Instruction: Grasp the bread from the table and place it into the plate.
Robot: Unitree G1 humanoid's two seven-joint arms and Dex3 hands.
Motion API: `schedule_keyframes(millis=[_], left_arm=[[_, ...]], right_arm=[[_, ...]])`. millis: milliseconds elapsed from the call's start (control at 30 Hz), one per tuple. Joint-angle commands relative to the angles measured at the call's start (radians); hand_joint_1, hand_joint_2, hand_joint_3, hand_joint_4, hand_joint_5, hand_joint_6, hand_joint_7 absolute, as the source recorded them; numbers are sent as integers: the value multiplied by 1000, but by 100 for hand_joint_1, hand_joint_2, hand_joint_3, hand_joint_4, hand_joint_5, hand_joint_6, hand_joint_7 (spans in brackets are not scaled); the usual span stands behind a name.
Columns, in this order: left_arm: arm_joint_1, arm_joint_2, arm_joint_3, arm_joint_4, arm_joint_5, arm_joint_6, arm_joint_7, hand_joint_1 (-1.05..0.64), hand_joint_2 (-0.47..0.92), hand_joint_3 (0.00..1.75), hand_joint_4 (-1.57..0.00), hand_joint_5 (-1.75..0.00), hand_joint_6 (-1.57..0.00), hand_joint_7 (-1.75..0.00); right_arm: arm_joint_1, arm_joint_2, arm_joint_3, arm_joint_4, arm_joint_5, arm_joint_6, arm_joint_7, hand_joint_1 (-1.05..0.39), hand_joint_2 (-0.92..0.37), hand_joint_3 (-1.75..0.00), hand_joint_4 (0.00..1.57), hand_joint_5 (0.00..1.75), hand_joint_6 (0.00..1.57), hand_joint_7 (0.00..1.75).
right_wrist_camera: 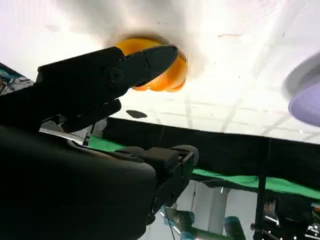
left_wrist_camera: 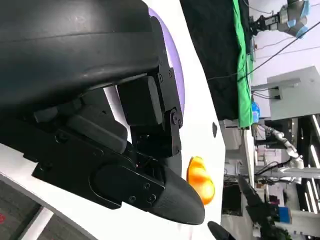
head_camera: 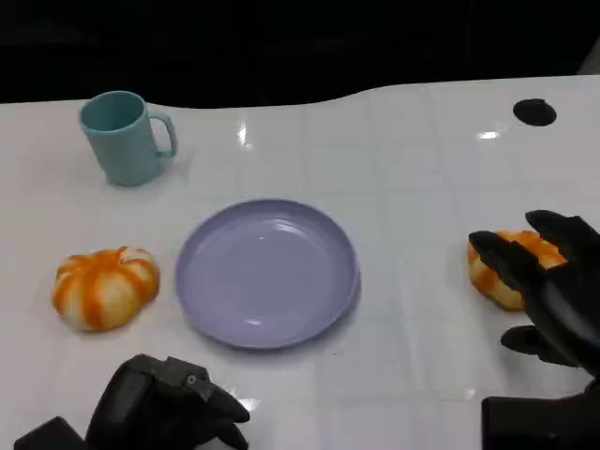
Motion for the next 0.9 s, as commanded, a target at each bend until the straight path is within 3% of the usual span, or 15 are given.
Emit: schedule_keyframes(millis=[33,200,367,667,800,833,900], left_arm=[[0,14,4,2,-3,0,-1,-105,92,0,-141,-72,-157,-24],[3,17,2,-3,-1,2,1,-105,92,0,-141,-72,-157,-24],[9,17,1,-11,-5,4,-2,-105,91,0,-141,-72,-157,-24],[19,18,0,-23,-8,5,-3,-105,92,0,-141,-72,-157,-23],[19,16,0,-21,-5,-2,-1,-105,92,0,-141,-72,-157,-23],[20,15,0,-21,-4,-4,1,-105,92,0,-141,-72,-157,-23],[21,15,-1,-25,0,-1,5,-105,92,1,-141,-72,-157,-23]], right_arm=[[-69,-22,32,79,-32,60,-8,-55,-83,0,0,36,29,2],[-153,-22,85,205,-57,110,-31,-52,-81,0,2,47,35,2],[-234,-14,148,361,-62,146,-76,-49,-80,0,5,47,37,2],[-350,23,224,601,-3,168,-145,-45,-79,0,18,28,38,0],[-396,38,240,700,48,154,-162,-43,-83,0,53,17,48,2],[-404,39,240,718,69,142,-164,-38,-85,-1,76,17,60,4],[-415,36,235,752,114,92,-204,-31,-85,0,103,24,78,5]])
